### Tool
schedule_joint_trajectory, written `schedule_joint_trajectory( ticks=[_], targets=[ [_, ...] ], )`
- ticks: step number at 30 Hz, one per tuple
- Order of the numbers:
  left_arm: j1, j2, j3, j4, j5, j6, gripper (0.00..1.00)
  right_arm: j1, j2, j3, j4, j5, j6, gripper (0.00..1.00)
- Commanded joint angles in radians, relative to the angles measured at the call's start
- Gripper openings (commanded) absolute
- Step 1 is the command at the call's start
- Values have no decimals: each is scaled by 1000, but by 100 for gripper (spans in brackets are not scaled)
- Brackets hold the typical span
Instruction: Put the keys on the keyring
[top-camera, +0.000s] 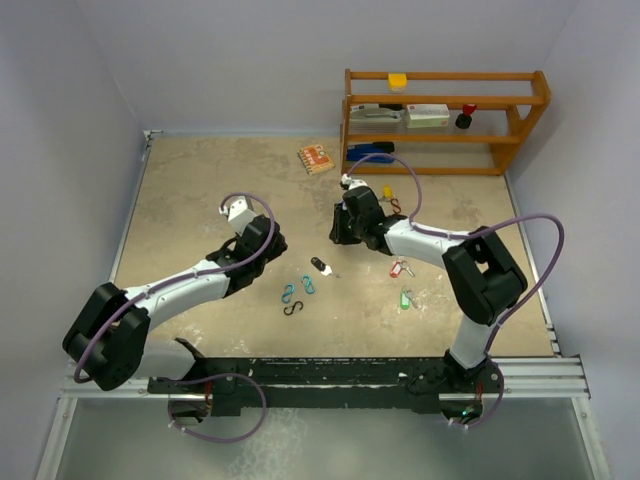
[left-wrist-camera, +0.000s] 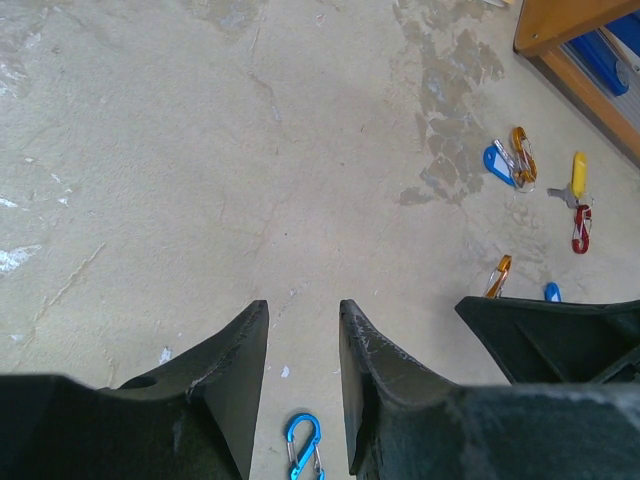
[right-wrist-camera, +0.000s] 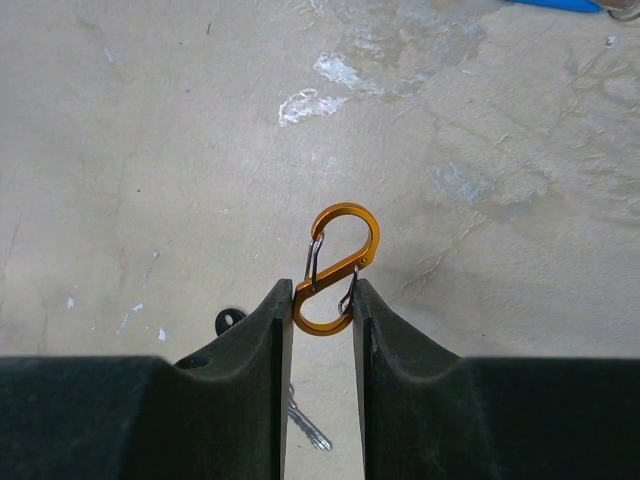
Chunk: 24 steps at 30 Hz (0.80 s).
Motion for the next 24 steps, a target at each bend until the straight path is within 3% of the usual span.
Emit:
schedule_joint_trajectory(
  ticks=[1,12,19,24],
  targets=[
    [7,-17,33,14,-21,27,31,12,18,70,-64,62,-47,16],
    [8,-26,31,3,-27,31,31,29,132,201,-116,54,-32,21],
    [11,-41,23,-7,-35,37,31,62,182,279,-127,44,-16,35],
    [16,-61,21,-23,-45,42,31,90,214,327,-134,42,26,52]
  ],
)
